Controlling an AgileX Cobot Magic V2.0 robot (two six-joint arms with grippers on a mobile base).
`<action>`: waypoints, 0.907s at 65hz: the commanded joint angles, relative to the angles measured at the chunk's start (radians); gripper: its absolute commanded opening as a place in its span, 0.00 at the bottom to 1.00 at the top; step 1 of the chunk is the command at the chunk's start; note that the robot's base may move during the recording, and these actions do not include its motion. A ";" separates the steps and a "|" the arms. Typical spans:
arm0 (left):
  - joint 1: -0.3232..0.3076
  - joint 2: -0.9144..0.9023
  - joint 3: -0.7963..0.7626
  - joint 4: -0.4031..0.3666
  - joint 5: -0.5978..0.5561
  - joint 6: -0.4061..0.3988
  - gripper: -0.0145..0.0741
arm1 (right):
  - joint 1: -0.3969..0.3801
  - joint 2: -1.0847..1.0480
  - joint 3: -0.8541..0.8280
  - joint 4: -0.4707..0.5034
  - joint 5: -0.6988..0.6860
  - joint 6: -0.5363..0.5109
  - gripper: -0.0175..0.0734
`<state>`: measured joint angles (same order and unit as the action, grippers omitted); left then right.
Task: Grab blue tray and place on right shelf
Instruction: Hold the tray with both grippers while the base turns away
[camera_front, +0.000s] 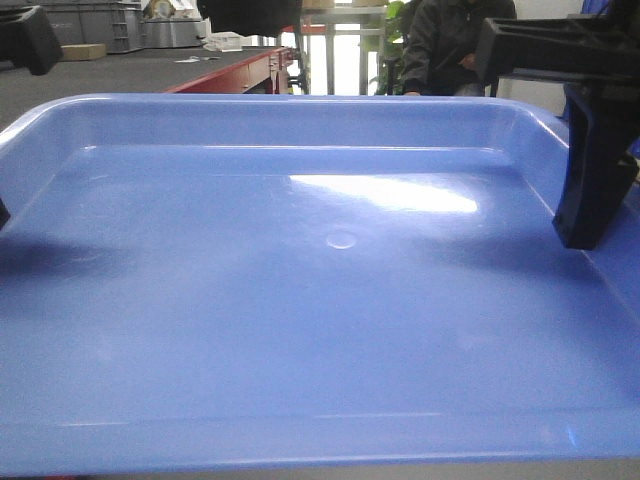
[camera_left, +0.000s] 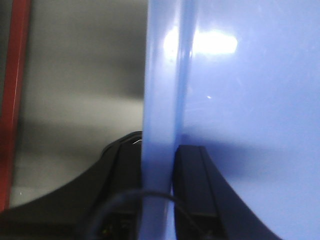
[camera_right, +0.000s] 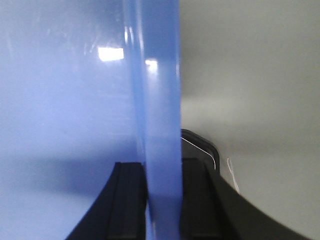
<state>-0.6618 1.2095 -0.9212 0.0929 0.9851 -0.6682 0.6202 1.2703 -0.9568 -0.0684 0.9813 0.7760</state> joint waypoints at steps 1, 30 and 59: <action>-0.025 -0.024 -0.028 0.008 -0.021 -0.010 0.23 | -0.002 -0.026 -0.023 -0.027 -0.023 0.008 0.46; -0.025 -0.024 -0.028 0.008 -0.021 -0.010 0.23 | -0.002 -0.026 -0.023 -0.027 -0.023 0.008 0.46; -0.025 -0.022 -0.028 0.008 -0.021 -0.010 0.23 | -0.002 -0.026 -0.023 -0.027 -0.023 0.008 0.46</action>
<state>-0.6755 1.2095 -0.9212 0.0991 0.9869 -0.6682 0.6202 1.2703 -0.9568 -0.0704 0.9854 0.7760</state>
